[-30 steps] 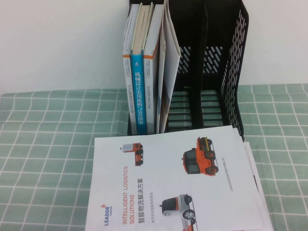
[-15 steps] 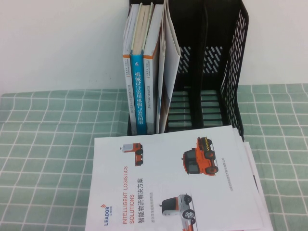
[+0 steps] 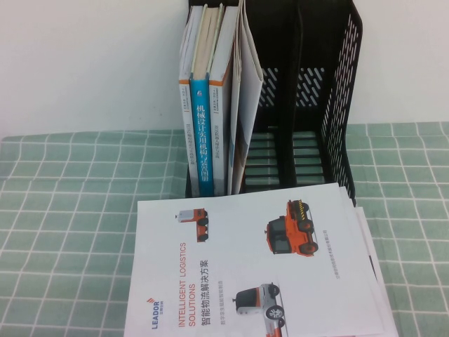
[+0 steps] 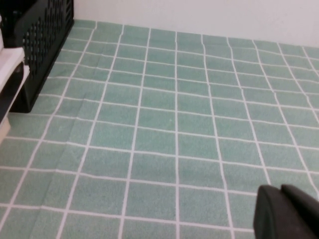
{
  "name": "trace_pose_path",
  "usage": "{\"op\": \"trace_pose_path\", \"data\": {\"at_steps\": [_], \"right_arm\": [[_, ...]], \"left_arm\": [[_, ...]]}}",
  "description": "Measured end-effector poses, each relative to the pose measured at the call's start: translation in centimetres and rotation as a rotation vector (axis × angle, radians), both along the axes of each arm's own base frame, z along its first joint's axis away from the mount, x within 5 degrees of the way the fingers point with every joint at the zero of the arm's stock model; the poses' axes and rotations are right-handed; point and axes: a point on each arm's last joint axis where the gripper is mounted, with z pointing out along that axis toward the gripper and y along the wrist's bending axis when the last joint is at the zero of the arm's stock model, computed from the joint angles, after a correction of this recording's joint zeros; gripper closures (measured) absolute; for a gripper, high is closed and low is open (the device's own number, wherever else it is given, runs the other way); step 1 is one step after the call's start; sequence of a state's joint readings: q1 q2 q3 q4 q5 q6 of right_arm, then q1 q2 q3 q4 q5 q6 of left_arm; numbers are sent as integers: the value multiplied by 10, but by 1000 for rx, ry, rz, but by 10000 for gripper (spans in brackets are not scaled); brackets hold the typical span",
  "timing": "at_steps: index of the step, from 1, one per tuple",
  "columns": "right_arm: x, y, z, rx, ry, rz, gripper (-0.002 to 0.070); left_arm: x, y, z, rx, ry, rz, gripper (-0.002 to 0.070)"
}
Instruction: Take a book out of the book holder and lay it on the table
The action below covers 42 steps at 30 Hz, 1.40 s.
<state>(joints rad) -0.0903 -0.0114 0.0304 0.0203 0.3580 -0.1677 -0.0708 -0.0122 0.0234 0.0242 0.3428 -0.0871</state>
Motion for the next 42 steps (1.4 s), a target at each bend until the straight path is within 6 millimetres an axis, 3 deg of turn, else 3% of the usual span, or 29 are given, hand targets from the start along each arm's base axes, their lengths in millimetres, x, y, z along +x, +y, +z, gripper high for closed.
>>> {"op": "trace_pose_path", "data": {"at_steps": [12, 20, 42], "right_arm": [[0, 0, 0, 8, -1, 1, 678], [0, 6, 1, 167, -13, 12, 678], [1, 6, 1, 194, -15, -2, 678]], "left_arm": [[0, 0, 0, 0, 0, 0, 678], [0, 0, 0, -2, 0, 1, 678], [0, 0, 0, -2, 0, 1, 678]]}}
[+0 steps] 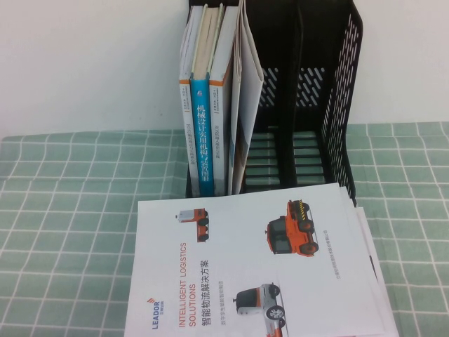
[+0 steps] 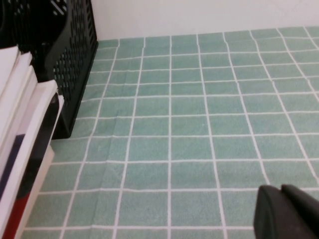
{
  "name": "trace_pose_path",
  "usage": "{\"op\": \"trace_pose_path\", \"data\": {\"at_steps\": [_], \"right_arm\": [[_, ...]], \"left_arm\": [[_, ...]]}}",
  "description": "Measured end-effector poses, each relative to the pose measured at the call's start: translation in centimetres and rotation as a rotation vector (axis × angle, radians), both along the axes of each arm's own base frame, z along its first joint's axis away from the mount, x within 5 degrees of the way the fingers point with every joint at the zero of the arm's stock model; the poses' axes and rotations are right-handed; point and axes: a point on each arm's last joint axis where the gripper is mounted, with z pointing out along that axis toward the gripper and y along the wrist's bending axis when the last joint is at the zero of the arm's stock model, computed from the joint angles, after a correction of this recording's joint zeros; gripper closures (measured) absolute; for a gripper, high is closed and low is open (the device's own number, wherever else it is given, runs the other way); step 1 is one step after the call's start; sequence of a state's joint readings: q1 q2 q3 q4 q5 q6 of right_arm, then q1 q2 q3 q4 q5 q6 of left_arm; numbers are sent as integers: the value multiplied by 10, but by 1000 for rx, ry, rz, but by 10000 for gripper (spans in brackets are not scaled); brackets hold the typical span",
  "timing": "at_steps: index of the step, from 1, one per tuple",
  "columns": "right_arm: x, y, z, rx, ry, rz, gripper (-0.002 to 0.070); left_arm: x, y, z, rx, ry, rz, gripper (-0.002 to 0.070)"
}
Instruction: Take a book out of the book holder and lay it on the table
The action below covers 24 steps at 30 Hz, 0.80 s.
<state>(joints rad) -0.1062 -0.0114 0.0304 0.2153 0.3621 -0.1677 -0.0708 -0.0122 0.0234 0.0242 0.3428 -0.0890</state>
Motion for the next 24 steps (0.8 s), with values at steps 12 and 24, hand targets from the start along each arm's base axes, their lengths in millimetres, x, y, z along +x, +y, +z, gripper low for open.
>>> {"op": "trace_pose_path", "data": {"at_steps": [12, 24], "right_arm": [[0, -2, 0, -58, 6, -4, 678], [0, -5, -1, -143, 14, -12, 678]], "left_arm": [[0, 0, 0, 0, 0, 0, 678], [0, 0, 0, 0, 0, 0, 678]]}}
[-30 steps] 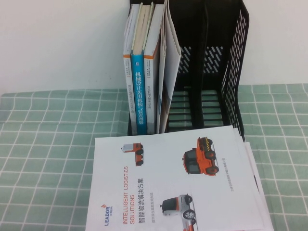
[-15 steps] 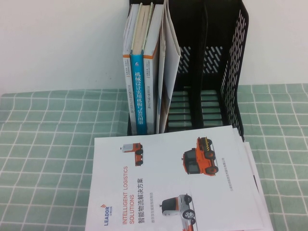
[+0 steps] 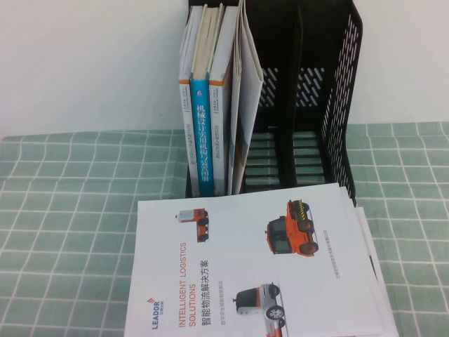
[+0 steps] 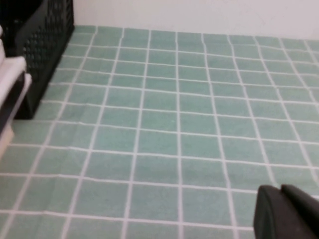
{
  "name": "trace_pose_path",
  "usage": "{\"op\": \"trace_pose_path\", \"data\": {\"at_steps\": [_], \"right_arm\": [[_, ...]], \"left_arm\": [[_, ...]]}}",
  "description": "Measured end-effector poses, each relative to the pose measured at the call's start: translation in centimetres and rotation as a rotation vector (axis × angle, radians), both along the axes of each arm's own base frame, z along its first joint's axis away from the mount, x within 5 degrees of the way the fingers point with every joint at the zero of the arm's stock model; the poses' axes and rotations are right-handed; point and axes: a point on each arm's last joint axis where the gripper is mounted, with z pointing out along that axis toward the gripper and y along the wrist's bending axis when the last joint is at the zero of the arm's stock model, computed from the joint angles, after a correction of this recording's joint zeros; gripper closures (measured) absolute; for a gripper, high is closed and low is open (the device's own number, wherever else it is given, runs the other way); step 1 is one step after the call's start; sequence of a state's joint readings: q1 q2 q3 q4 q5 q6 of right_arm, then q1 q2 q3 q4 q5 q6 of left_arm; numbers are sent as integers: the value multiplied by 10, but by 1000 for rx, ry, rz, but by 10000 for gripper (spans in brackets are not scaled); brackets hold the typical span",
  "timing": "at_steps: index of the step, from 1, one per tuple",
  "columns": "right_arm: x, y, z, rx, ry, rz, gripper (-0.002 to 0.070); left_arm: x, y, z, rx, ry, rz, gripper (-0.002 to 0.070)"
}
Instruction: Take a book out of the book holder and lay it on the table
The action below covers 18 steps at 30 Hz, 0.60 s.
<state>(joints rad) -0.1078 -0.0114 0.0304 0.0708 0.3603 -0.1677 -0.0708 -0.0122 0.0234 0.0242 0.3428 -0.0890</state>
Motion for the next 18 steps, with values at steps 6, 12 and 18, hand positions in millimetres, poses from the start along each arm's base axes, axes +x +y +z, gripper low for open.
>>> {"op": "trace_pose_path", "data": {"at_steps": [6, 12, 18], "right_arm": [[-1, -5, 0, -133, 14, -10, 678], [-1, -6, 0, -150, 16, -11, 678], [-1, -6, 0, -151, 16, -11, 678]], "left_arm": [[0, 0, 0, 0, 0, 0, 678], [0, 0, 0, 0, 0, 0, 678], [0, 0, 0, 0, 0, 0, 678]]}}
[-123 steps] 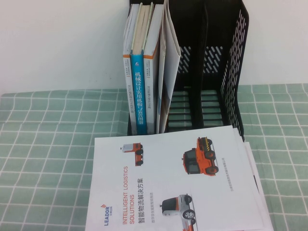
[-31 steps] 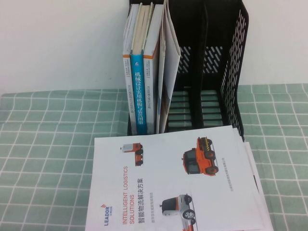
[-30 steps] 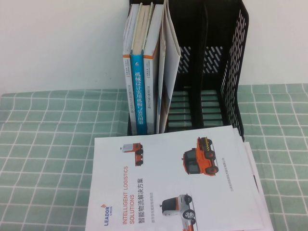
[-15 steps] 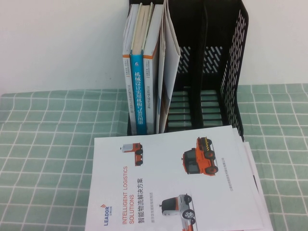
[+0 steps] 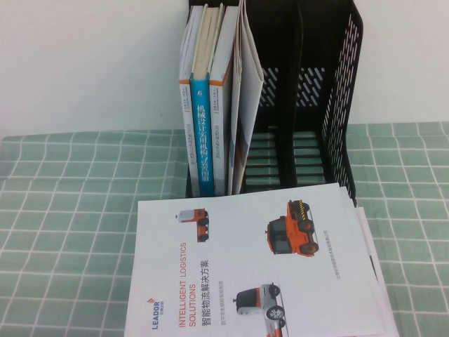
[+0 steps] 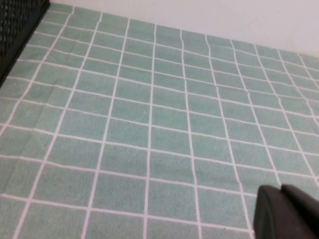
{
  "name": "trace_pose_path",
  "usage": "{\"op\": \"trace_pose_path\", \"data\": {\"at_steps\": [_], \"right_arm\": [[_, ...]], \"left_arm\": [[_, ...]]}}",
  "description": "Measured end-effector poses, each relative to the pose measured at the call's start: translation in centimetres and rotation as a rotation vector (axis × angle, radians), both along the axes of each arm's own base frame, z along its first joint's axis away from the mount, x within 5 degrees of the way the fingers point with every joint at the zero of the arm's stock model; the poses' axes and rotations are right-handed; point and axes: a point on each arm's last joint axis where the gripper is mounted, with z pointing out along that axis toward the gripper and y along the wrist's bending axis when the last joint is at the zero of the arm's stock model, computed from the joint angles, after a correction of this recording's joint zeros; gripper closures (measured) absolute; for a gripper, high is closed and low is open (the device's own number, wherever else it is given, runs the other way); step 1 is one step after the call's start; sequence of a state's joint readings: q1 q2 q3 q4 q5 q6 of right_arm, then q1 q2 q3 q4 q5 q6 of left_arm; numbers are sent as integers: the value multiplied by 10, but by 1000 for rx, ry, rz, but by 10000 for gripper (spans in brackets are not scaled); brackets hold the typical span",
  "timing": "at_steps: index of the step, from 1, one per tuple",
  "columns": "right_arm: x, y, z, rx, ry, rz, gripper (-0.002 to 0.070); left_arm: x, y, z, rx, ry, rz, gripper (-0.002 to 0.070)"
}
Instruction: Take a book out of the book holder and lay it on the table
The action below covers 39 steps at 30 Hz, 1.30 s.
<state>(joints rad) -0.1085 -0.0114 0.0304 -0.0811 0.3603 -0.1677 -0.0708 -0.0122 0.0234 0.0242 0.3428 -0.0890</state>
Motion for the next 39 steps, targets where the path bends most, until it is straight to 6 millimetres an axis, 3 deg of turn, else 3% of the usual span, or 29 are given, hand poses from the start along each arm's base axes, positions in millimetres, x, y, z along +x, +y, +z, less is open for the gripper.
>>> {"op": "trace_pose_path", "data": {"at_steps": [28, 39], "right_arm": [[0, 0, 0, -2, -1, -2, 678], [0, -4, 1, -94, 9, -8, 678]], "left_arm": [[0, 0, 0, 0, 0, 0, 678], [0, 0, 0, 0, 0, 0, 678]]}}
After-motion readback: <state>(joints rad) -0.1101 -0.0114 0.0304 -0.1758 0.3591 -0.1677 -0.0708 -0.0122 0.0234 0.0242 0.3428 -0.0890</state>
